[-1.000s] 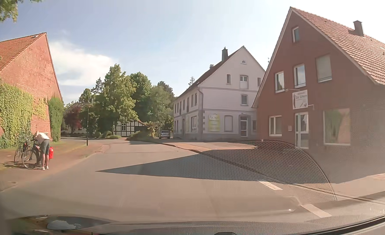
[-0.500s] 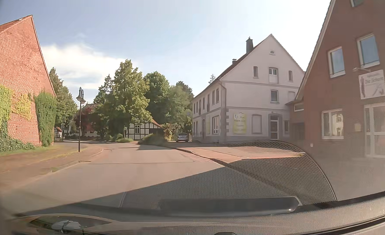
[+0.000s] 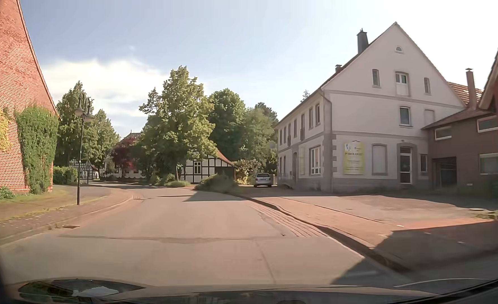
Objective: Follow the waypoints while adhering to traffic rules and regulations
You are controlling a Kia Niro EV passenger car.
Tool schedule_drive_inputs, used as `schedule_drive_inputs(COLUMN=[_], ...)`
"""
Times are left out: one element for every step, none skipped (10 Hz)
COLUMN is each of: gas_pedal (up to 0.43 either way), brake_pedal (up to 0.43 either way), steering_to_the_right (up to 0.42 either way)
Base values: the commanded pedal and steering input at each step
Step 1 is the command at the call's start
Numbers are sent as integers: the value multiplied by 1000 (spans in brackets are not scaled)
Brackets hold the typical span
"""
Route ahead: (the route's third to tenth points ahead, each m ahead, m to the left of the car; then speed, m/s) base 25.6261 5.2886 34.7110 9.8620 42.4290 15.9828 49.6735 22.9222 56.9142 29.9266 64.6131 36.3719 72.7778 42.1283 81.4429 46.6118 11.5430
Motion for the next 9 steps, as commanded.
schedule_drive_inputs(gas_pedal=[138,138,138,138,138,138,150,150,150], brake_pedal=[0,0,0,0,0,0,0,0,0], steering_to_the_right=[-74,-74,-75,-76,-76,-77,-77,-77,-77])
